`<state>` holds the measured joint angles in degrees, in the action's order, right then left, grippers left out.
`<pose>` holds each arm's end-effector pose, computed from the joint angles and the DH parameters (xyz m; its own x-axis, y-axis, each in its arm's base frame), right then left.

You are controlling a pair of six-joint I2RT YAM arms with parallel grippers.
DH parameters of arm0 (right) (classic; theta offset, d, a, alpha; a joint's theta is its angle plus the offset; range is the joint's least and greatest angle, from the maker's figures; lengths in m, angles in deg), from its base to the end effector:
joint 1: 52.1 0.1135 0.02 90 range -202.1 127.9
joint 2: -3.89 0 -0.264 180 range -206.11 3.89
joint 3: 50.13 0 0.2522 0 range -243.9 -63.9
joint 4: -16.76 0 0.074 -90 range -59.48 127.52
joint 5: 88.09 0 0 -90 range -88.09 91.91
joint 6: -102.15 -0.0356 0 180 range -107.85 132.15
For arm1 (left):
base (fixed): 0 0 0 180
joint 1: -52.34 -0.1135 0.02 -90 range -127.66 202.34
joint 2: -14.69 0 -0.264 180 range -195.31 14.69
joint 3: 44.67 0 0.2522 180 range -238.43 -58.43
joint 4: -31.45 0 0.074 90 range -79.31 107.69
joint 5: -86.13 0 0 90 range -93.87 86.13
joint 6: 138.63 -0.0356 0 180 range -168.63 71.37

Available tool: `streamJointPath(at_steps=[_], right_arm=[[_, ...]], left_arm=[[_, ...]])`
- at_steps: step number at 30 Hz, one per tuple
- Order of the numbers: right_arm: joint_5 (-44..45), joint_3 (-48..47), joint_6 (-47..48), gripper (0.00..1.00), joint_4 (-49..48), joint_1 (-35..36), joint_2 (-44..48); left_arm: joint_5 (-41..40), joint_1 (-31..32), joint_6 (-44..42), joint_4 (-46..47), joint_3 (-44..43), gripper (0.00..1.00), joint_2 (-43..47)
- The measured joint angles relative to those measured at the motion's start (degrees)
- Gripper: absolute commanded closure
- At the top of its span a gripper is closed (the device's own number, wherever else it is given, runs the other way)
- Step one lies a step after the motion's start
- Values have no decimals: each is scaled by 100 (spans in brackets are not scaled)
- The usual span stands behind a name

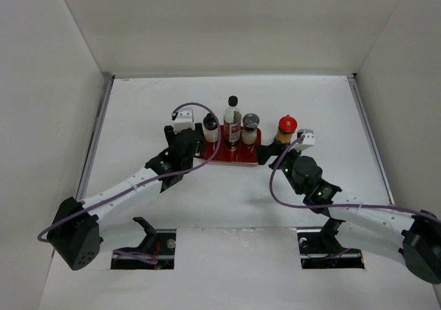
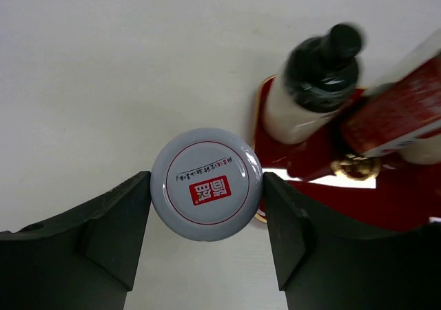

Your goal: Organize the condiment bottles

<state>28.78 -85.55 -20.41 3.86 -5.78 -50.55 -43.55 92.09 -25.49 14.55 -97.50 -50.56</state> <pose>0.1567 0.1408 0.2348 -0.2422 0.4415 -0.8640 -0.2425 0.8347 0.4945 0.2023 -0.1387 0.2494 -0.3714 -0.0845 -0.9246 -0.0890 0.9945 -0.0551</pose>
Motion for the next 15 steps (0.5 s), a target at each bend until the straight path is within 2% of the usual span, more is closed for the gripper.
streamJointPath(at_steps=[6, 15], right_arm=[[2, 22, 0, 13, -48, -15, 37], [7, 103, -2, 13, -85, -24, 160]], left_arm=[[179, 407, -201, 671, -763, 70, -688], [549, 503, -304, 1143, -822, 70, -1690]])
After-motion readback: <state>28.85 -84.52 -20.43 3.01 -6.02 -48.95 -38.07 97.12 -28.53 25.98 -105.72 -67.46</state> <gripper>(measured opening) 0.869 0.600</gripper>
